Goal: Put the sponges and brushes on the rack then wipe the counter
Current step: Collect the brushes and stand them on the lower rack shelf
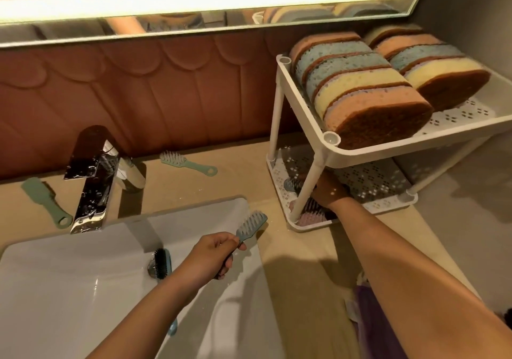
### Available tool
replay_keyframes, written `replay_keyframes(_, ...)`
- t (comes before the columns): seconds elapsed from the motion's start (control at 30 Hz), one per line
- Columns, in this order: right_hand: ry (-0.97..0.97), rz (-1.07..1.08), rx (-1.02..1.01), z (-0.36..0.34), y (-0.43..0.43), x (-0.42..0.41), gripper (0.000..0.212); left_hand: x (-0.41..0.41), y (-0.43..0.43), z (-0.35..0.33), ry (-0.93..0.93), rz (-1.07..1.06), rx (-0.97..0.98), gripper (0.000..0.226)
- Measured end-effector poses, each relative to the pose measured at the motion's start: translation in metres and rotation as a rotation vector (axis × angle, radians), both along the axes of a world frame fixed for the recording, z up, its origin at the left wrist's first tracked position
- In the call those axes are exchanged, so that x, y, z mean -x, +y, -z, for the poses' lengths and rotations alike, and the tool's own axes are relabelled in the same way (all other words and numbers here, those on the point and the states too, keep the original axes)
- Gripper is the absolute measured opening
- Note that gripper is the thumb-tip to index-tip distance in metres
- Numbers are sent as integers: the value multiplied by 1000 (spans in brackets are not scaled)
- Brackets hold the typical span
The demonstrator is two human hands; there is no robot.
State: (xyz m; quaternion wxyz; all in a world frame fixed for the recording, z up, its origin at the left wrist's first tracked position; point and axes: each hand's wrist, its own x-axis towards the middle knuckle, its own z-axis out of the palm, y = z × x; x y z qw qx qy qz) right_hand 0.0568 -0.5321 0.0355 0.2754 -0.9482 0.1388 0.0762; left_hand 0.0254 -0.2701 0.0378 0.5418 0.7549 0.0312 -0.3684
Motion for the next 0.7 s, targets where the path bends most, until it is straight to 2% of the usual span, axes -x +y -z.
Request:
replay_keyframes(0.13, -32, 45, -59, -2, 2, 1, 42, -1, 3, 0, 8, -15, -6, 27)
replay_keyframes(0.17, -27, 40, -49, -3, 2, 1, 42, -2, 3, 0, 7, -20, -8, 27)
replay_keyframes(0.27, 1, 32, -11, 0, -1, 5, 23, -2, 4, -1, 11, -34, -4, 28)
replay_keyframes(0.37, 20, 11, 28, 3, -5, 9, 38, 0, 4, -3, 21, -46, 10, 28)
replay_keyframes(0.7, 56, 22, 39, 14, -9, 10, 30, 8, 2, -11, 25, -59, 22, 28)
